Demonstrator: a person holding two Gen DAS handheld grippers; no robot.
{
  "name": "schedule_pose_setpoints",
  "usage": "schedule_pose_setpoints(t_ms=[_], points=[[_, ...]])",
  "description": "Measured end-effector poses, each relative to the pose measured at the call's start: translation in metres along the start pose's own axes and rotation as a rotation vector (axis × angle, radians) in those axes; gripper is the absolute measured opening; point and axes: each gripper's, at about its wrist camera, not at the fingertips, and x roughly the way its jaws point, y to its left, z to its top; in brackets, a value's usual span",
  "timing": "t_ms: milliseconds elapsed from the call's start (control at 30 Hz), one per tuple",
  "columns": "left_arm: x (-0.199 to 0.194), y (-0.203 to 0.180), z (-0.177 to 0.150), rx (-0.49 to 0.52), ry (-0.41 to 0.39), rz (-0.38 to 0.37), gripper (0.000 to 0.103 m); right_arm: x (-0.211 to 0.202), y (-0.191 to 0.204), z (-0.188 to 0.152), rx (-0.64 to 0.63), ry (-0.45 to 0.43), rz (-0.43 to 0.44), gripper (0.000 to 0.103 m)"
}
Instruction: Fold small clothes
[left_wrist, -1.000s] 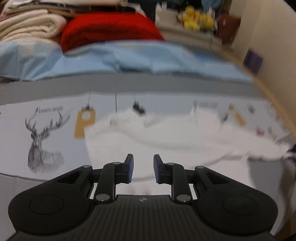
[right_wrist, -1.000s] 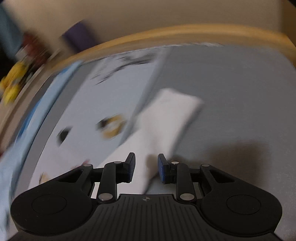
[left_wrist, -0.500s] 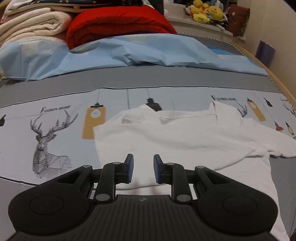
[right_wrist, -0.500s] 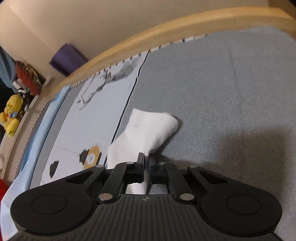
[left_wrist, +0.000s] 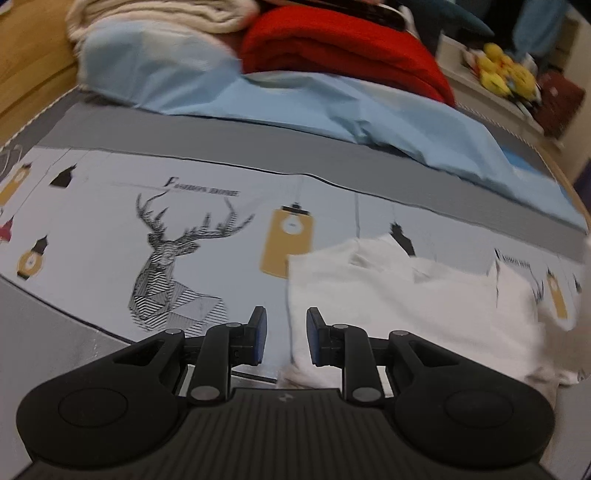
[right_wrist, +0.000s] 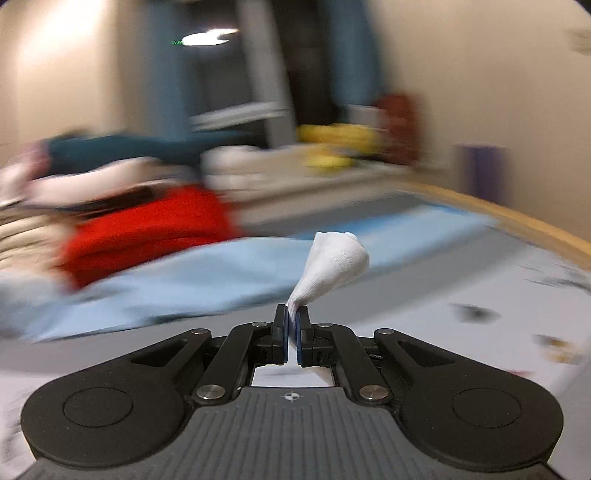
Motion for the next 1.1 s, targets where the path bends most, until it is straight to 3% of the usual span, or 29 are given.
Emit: schedule_pose_setpoints(t_ms=[67,133,233,267,333,367,467,567,633,833,967,1033,1067,1100], points=[[0.001,0.009,0.005,-0.041,0.011,-0.013,0.026,0.002,0.061,-0.011,0.001,0.067,0.18,0.005],[0.004,0.014,0.008,-0.074,0.026,-0.034,0.026,0.015,0.105,-0.034,0.007,0.256,0.346,0.008],[0.009,0.014,0.008,-0.097,0.047,-0.053,0.025,0.025,0.132,-0.055,-0.032,0.526,0.474,0.012],[0.011,0.013,0.008,-0.099,0.053,-0.066,0.025,0.017,0.132,-0.051,-0.06,0.534,0.472,0.013],[0.013,0.009,0.007,-0.105,0.061,-0.091,0.025,0.004,0.113,-0.028,-0.089,0.482,0.391,0.019],[0.015,0.007,0.007,-0.108,0.063,-0.101,0.025,0.001,0.095,-0.013,-0.051,0.463,0.341,0.028],[0.025,-0.002,0.004,-0.122,0.087,-0.144,0.025,-0.004,0.027,0.021,0.104,0.394,0.168,0.033],[0.042,-0.014,-0.002,-0.129,0.134,-0.179,0.025,-0.015,-0.033,0.015,0.157,0.313,0.017,0.033],[0.057,-0.021,-0.008,-0.133,0.17,-0.186,0.025,-0.003,-0.067,0.009,0.192,0.351,-0.108,0.035],[0.099,-0.032,-0.021,-0.14,0.268,-0.156,0.026,0.018,-0.127,0.004,0.374,0.37,-0.212,0.035],[0.117,-0.043,-0.03,-0.054,0.295,-0.092,0.026,0.028,-0.135,-0.011,0.435,0.416,-0.201,0.035],[0.114,-0.044,-0.029,-0.04,0.276,-0.086,0.015,0.04,-0.137,-0.014,0.423,0.446,-0.194,0.036],[0.108,-0.044,-0.026,-0.027,0.252,-0.099,0.002,0.044,-0.136,-0.016,0.413,0.466,-0.189,0.037],[0.099,-0.045,-0.021,-0.016,0.224,-0.104,0.001,0.048,-0.136,-0.018,0.406,0.487,-0.188,0.037]])
